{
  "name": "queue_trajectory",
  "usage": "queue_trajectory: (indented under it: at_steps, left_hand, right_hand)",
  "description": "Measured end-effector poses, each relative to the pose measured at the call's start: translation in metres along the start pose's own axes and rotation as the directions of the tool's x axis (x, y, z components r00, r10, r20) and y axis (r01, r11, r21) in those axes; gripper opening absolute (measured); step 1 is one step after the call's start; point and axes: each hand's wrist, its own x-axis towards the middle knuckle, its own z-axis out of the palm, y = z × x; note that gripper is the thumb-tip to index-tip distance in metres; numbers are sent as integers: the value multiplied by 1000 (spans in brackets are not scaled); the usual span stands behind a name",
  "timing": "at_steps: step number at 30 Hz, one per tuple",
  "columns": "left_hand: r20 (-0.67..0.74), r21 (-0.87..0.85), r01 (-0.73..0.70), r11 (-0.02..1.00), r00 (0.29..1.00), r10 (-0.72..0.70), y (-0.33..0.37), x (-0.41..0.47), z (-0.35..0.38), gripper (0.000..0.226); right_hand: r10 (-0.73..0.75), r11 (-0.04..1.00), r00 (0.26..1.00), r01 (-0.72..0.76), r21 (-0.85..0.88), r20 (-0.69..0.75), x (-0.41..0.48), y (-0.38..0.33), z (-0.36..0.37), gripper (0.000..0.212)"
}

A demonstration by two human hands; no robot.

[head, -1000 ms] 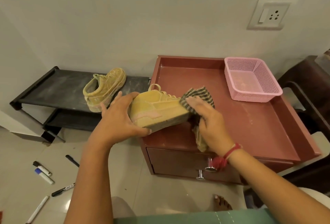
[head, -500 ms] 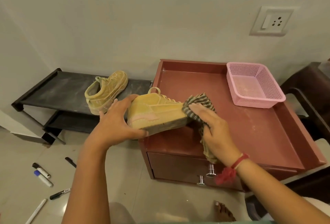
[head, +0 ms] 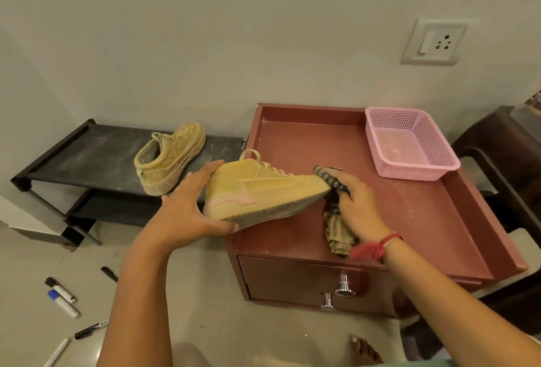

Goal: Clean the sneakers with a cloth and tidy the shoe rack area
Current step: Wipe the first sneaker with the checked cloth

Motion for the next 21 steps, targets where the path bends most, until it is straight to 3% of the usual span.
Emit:
queue_trajectory:
  at_steps: [2,5,10,13,18,21]
  left_hand:
    - [17,-33,3,999,1000,-2,0,1,0,110]
    - [3,-69,14,998,1000,-14,-2,2,1,113]
    - [8,-59,6,998,1000,-5,-4,3,2,111]
    - [-5,-73,15,997,1000,-16,-3,1,3,109]
    - [-4,-66,17,998,1000,-17,-3,2,3,110]
    - [-13,-78,25,997,1000,-27,-4,1,2,110]
  right_hand:
    - [-34,999,999,34,-23,-1,-1,4,2,62]
    - [70,997,997,-70,23,18,2,4,-1,63]
    - [-217,975,976,215,-63,-30,-16,-15,2,62]
    - [-67,997,997,66,-34,-34,-3,-6,-1,62]
    - [-123,992,992,122,-34,-35,-12,-11,1,61]
    - [30,1000,999,-30,-3,11,-1,-3,-2,61]
